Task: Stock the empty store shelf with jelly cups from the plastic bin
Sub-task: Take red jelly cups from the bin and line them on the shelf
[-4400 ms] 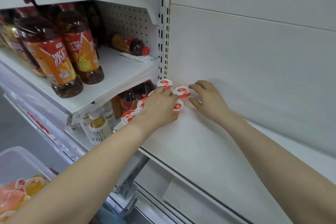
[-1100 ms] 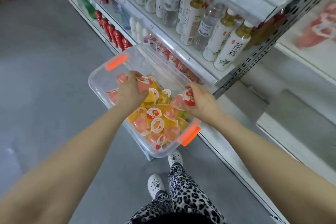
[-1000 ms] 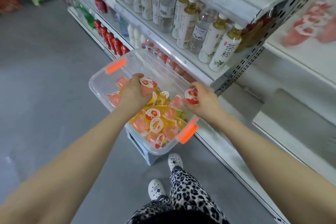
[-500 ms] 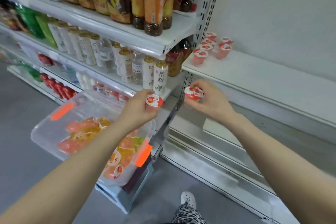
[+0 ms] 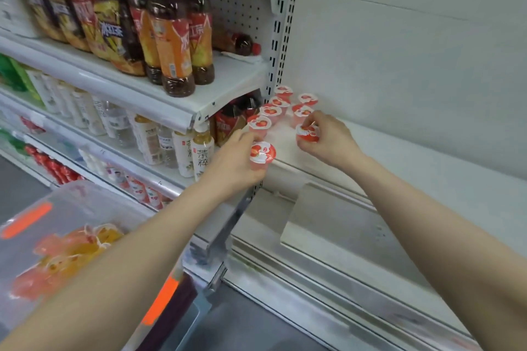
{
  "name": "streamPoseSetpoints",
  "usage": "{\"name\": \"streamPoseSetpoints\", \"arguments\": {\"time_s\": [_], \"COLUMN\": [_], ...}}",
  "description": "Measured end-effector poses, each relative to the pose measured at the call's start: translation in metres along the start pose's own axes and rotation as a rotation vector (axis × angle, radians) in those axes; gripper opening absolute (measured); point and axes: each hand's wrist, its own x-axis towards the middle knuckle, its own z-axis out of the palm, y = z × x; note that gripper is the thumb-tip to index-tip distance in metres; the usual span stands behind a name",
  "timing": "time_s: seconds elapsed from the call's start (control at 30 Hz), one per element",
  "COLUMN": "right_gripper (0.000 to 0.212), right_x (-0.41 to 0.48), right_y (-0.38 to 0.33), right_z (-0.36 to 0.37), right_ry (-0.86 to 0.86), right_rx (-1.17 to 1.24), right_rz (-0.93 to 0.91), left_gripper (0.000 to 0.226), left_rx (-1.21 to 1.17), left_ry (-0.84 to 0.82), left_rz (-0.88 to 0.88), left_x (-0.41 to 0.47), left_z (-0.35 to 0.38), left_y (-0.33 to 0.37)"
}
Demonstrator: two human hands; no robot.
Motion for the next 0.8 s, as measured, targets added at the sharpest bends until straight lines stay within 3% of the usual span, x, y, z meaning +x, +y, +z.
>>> {"name": "streamPoseSetpoints", "arguments": {"time_s": [0.2, 0.6, 0.8], "right_gripper": [0.032, 0.031, 0.029], "right_x": [0.033, 0.054, 0.054], "right_y": [0.010, 0.029, 0.034], "right_z": [0.025, 0.037, 0.030], "right_ry": [-0.077, 0.054, 0.073], "right_rx": [-0.030, -0.174, -0.219], "right_rz": [-0.064, -0.258, -0.348], "left_gripper": [0.058, 0.059, 0.055], "left_rx": [0.071, 0.307, 0.341], "left_ry": [0.058, 0.101, 0.083], "left_rz": [0.000, 0.113, 0.084], "left_x": [0.019, 0.048, 0.069], "left_z": [0.002, 0.012, 0.025], "left_y": [0.004, 0.013, 0.025]}}
